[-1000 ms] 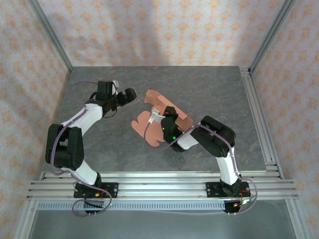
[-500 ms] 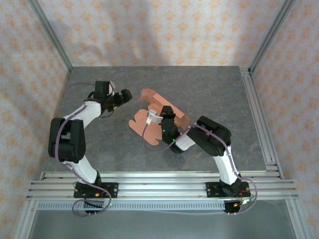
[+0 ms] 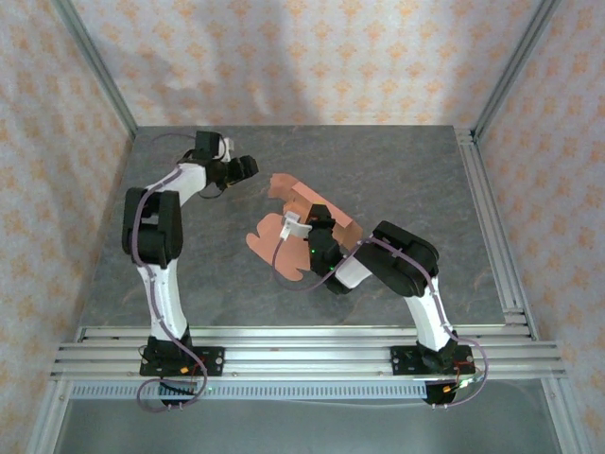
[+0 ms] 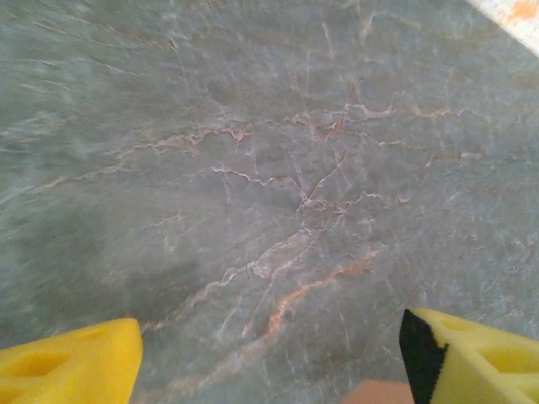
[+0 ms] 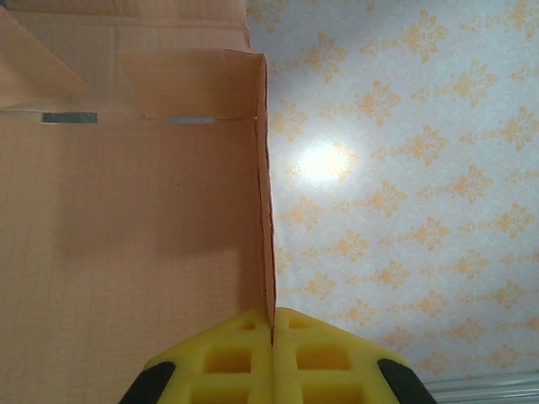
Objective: Fold the paper box
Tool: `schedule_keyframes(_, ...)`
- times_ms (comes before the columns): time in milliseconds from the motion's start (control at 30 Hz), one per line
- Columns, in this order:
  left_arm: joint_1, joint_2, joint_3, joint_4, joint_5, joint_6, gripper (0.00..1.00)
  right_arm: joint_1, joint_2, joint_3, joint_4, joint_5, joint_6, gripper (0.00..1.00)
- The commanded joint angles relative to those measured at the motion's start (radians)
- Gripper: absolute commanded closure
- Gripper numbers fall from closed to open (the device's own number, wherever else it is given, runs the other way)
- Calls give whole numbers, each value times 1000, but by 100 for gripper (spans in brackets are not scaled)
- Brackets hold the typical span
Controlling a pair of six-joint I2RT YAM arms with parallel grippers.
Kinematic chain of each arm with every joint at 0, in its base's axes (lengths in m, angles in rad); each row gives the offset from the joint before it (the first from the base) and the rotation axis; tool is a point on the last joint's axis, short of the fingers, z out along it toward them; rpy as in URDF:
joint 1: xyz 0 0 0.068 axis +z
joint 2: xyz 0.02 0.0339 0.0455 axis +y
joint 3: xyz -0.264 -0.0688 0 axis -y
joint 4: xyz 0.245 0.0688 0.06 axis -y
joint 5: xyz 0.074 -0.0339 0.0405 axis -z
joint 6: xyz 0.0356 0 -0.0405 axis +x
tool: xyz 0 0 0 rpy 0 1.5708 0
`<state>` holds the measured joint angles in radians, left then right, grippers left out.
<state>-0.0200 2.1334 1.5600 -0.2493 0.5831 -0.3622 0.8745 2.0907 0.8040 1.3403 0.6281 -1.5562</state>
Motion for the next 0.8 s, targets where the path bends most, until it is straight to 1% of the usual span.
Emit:
schedule_keyframes(0,-21,67,123,-144,110,133,33,11,-18,-7,-17,-8,41,100)
schedule_keyframes(67,-36,105,181,-189,140,179,35,11,-18,-5,-19,-7,42,100)
schedule_keyframes(167,-62,141,241,-238,175,231,36,11,-18,-5,-24,-7,47,100)
schedule_keyframes(300,-96,138,240,-255,223,279,36,11,-20,-5,-33,-5,55,100)
schedule_keyframes(400,-111,104,191,-223,237,296,35,11,-20,-3,-36,-8,61,100)
schedule_keyframes(767,-122,-48,-55,-52,259,276,35,11,-26,-1,-56,-10,74,100)
